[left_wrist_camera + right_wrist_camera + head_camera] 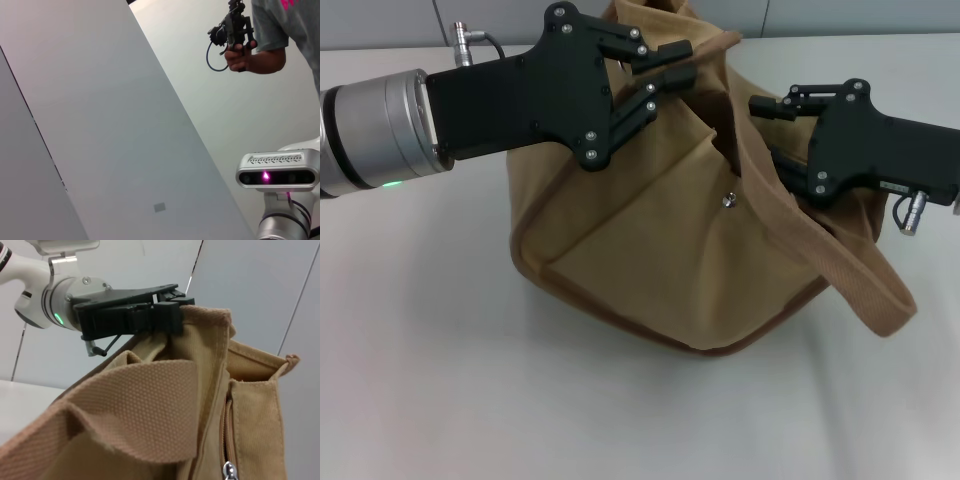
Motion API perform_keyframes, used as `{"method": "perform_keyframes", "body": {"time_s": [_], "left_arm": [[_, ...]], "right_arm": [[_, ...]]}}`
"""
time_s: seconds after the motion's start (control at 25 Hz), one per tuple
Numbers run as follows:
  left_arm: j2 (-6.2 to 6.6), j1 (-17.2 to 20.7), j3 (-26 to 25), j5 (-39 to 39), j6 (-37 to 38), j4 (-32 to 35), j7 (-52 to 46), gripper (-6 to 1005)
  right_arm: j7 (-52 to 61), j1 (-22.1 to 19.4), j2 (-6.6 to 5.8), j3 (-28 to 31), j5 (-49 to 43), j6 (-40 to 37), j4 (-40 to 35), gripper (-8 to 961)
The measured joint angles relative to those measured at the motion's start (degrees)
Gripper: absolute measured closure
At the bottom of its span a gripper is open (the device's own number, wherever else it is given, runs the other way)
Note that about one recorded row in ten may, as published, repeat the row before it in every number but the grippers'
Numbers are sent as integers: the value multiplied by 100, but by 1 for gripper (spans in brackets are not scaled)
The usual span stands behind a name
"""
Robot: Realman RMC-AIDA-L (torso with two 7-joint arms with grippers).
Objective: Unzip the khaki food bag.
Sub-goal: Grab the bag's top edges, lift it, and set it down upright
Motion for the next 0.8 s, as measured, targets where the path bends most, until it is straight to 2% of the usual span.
{"method": "perform_keyframes", "body": {"time_s": [0.08,0.32,0.6,0.8], "left_arm": [[0,-9,0,0,-1,-5,3,916],[-1,-16,10,-4,11,-11,7,919],[0,-12,18,-4,15,-14,10,951],[0,-3,9,-4,18,-14,11,999]], "right_arm": [[-97,37,0,-93,120,129,82,545],[-169,56,1,-668,296,879,98,582],[-172,87,-3,-797,518,1034,94,625],[-174,88,-18,-783,523,960,101,735]]}}
